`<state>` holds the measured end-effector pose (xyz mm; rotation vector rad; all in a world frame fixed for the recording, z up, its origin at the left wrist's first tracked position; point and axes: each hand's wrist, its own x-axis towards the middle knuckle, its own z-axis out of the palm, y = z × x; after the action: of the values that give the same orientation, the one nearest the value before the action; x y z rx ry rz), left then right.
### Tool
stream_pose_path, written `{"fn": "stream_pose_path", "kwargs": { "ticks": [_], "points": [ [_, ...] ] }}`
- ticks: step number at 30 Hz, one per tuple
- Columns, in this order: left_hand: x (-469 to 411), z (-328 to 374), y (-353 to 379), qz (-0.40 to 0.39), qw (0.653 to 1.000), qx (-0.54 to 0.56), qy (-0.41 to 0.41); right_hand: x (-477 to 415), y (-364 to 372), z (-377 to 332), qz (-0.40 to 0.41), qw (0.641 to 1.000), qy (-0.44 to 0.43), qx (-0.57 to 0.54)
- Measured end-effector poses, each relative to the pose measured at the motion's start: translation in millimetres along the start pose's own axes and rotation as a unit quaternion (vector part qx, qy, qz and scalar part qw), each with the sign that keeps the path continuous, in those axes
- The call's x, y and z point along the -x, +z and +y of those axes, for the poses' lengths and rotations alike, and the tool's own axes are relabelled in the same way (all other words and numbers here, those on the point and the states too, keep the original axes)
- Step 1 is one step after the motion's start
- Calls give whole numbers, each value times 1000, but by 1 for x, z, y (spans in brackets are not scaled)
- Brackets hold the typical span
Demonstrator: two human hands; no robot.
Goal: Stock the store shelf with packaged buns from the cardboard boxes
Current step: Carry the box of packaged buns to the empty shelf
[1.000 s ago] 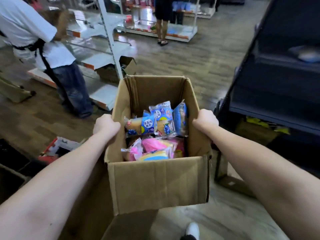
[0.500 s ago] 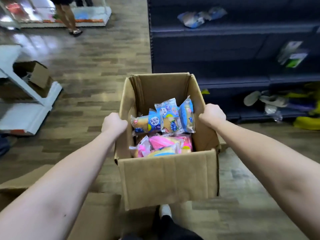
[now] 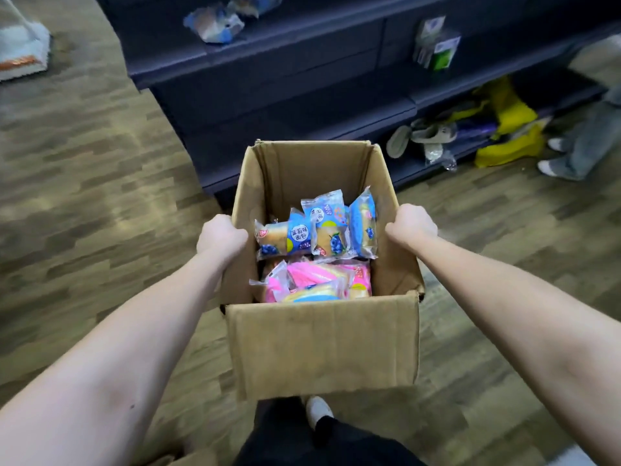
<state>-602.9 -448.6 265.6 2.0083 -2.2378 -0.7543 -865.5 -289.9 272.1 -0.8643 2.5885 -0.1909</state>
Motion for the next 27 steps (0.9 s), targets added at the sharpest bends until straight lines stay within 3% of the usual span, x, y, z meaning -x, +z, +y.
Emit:
{"fn": "stream_pose_path", "kwargs": {
  "ticks": [9,19,27],
  "points": [
    [-108,51,22,-69,995,-9,65,-64,-10,-16,2,997,80,7],
    [-221,106,23,-90,988,-24,126,-139,-9,-53,-10,987,154,-33],
    [-274,184,49,-122,978,-57,158,-200,-15,-28,-13,976,207,-60]
  ]
}}
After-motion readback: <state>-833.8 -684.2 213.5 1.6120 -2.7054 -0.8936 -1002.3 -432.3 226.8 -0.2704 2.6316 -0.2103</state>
